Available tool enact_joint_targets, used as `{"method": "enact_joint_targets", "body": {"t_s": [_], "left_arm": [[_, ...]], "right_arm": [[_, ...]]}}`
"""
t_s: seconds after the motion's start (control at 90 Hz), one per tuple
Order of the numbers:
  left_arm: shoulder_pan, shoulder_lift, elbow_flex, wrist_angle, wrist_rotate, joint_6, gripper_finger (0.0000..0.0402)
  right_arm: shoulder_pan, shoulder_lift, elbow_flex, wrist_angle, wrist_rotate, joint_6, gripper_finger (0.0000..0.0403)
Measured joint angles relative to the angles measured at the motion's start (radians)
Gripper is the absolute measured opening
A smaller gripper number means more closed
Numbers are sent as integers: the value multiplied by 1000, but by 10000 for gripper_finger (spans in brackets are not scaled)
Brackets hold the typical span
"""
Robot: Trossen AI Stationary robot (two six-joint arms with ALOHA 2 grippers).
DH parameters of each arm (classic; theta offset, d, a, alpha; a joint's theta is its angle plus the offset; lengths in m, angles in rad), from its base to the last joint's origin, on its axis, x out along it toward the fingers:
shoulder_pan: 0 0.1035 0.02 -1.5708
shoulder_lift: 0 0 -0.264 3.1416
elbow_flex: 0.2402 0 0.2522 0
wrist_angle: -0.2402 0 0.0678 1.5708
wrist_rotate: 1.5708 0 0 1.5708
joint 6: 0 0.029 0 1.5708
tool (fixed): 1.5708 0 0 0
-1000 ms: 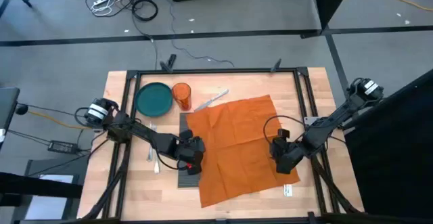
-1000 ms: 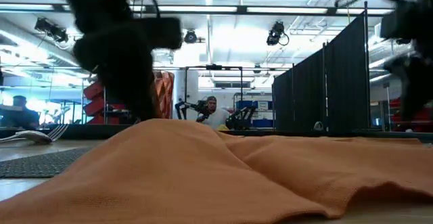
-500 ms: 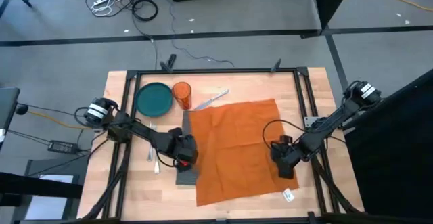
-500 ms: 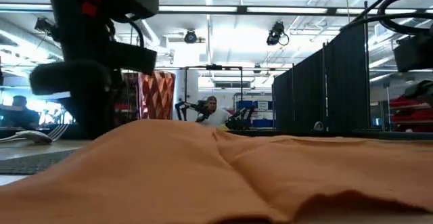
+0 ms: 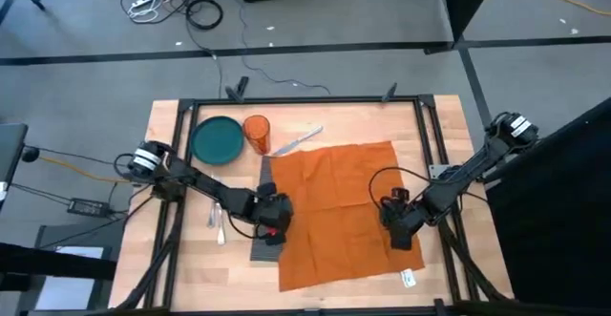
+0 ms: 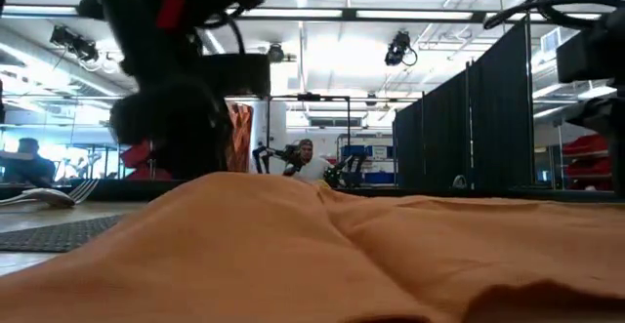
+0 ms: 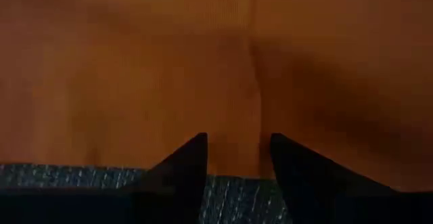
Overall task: Set table place
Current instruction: Fold the orange table napkin on the black placemat
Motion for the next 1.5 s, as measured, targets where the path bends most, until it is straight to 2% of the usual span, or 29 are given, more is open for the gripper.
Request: {"method": "enact_joint_targets", "body": {"t_s": [0.289,0.6,0.8,0.889,0.978,1.1,1.211,1.289,1.367,1.5], "left_arm": [[-4,-13,53,-230,4,-15,147],[-5,-17,62,-396,-1,-19,147],[-20,-14,183,-401,16,12,147],[-56,-14,251,-415,32,30,147],[-123,-15,287,-323,34,30,147],[-206,-1,249,-38,30,-7,147],[-230,39,208,238,-29,67,147],[-213,60,217,313,-20,111,148],[-200,79,270,225,36,135,152],[-237,145,447,-107,62,134,153]], "right_arm": [[66,-4,-78,3,-30,136,178],[101,-4,-81,-4,-54,175,174],[64,-17,12,-39,-79,65,174],[56,-42,69,-54,-156,42,173],[82,-65,94,-36,-229,75,175],[144,-68,98,35,-198,97,181],[173,-32,96,100,-11,46,183],[172,-7,96,160,78,21,184],[180,5,96,225,44,3,188],[234,17,98,325,-109,54,210]]}}
